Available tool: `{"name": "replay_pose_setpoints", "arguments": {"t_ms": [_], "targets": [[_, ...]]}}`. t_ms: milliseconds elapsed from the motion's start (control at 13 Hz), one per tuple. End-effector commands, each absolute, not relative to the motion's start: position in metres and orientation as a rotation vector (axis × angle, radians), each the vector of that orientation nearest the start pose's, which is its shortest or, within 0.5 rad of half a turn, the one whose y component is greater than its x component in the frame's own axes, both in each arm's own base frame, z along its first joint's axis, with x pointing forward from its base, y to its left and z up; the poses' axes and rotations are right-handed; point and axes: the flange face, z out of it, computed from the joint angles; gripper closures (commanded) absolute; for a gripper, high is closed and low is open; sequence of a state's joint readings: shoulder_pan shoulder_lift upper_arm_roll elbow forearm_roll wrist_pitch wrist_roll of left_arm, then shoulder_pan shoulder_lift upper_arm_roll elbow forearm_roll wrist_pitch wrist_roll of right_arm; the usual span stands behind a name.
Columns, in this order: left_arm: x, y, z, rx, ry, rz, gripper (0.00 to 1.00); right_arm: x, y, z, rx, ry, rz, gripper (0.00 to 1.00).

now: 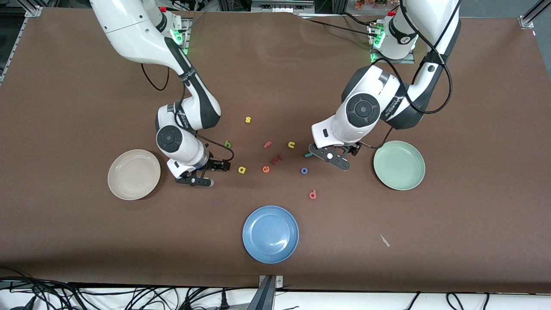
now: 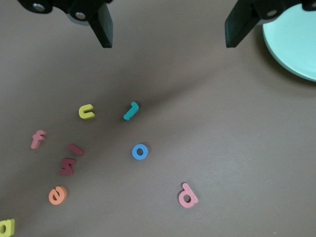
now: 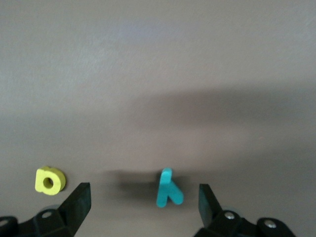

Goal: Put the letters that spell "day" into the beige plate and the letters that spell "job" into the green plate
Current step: 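Close the right gripper on the y while the left gripper grips the l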

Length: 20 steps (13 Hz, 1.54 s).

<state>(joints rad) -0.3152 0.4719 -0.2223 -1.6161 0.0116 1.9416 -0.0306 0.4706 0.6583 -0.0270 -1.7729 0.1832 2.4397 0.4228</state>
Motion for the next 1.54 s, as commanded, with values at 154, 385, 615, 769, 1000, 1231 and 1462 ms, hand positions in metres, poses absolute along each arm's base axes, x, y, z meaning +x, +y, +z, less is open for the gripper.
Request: {"name": "replay_pose_setpoints", "arguments": {"t_ms": [154, 385, 615, 769, 1000, 1231, 1462], "targets": [[0.597, -0.289, 0.383, -3.128, 0.712, 0.17, 0.0, 0.579, 0.281, 0.183, -3.082, 0.131, 0.029, 0.11], [0.599, -0.29, 0.376, -3.128, 0.709, 0.175, 0.0, 0.582, 0.275, 0.183, -3.1, 0.091, 0.017, 0.19], [0.584, -0.328, 0.35, -3.111, 0.804, 0.221, 0.0, 0.583, 0.274, 0.183, -3.103, 0.086, 0.013, 0.23], [0.569, -0.363, 0.332, -3.097, 0.891, 0.196, 0.0, 0.585, 0.272, 0.184, -3.103, 0.091, 0.01, 0.25], [0.565, -0.396, 0.284, -3.076, 1.099, 0.081, 0.0, 0.584, 0.272, 0.183, -3.103, 0.091, 0.013, 0.41], [0.564, -0.396, 0.258, -3.003, 1.305, 0.102, 0.0, 0.585, 0.272, 0.181, -3.104, 0.093, 0.015, 0.53], [0.561, -0.392, 0.233, -2.935, 1.459, 0.148, 0.02, 0.585, 0.272, 0.181, -3.104, 0.098, 0.015, 0.65]]}}
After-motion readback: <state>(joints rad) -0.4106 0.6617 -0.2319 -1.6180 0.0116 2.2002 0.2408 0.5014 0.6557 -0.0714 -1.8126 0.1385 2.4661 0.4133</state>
